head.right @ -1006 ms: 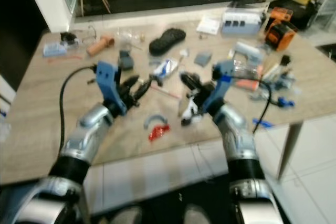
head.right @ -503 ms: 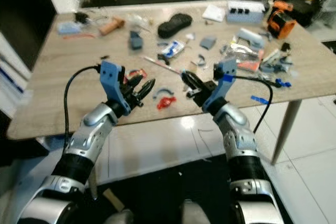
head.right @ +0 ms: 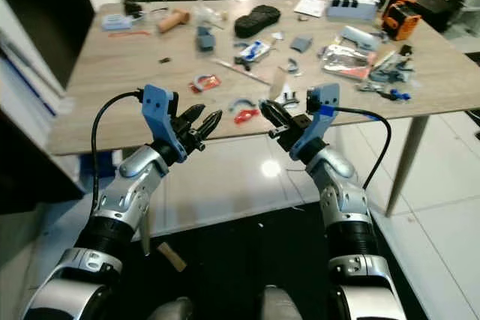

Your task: Picking trash to rubbish bin

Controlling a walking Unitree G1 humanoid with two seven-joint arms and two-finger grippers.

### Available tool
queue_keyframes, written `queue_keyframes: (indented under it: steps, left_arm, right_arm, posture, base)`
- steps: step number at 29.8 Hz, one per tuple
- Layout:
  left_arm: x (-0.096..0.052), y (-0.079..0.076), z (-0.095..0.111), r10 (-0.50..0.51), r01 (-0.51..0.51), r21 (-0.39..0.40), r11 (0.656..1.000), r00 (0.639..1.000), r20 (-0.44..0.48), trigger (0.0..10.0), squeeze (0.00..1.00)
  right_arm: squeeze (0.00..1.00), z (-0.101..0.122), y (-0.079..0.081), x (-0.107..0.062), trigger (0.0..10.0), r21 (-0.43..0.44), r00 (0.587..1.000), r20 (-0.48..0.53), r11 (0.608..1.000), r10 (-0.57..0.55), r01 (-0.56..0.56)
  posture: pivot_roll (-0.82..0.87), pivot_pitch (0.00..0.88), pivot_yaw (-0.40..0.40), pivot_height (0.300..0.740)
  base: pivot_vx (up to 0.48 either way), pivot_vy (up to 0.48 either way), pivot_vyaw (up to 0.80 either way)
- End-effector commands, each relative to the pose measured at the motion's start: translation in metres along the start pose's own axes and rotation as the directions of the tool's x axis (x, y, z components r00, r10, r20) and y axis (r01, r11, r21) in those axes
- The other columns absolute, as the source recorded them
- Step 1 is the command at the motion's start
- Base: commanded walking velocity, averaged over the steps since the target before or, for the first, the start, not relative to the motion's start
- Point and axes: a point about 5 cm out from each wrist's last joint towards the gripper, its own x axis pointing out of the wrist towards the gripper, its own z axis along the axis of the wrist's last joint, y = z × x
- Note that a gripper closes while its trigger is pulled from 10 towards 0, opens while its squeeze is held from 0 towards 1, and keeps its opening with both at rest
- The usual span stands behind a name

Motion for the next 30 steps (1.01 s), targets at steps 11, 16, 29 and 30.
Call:
queue_keyframes:
  steps: [11, 16, 29, 30]
  left_arm:
    - [-0.0015, -0.0041, -0.0039, -0.045, 0.045, 0.034, 0.998, 0.999, -0.004, 10.0, 0.00]
    - [-0.0041, -0.0057, -0.0049, -0.063, 0.063, 0.050, 0.997, 0.998, 0.008, 10.0, 0.00]
    - [-0.0074, -0.0078, -0.0057, -0.098, 0.096, 0.114, 0.989, 0.995, 0.015, 10.0, 0.00]
    - [-0.0079, -0.0082, -0.0056, -0.104, 0.101, 0.125, 0.987, 0.994, 0.019, 10.0, 0.00]
  right_arm:
    - [0.00, -0.0043, -0.0018, -0.0004, 10.0, -0.007, 0.999, -0.053, 1.000, -0.004, 0.003]
    - [0.00, -0.0052, -0.0019, -0.0004, 10.0, -0.005, 0.998, -0.055, 1.000, -0.003, 0.003]
    - [0.00, -0.0049, -0.0013, -0.0001, 10.0, -0.006, 0.998, -0.061, 1.000, 0.006, -0.007]
    - [0.00, -0.0048, -0.0013, 0.0000, 10.0, -0.006, 0.998, -0.061, 1.000, 0.007, -0.008]
  posture:
    - [-0.08, 0.000, 0.004, 0.740]
    - [-0.08, 0.000, 0.004, 0.740]
    - [-0.08, 0.000, 0.006, 0.740]
    - [-0.08, 0.000, 0.006, 0.740]
  base:
    - [0.000, 0.000, -0.76]
    - [0.000, 0.000, -0.80]
    - [0.000, 0.000, -0.80]
    - [0.000, 0.000, -0.80]
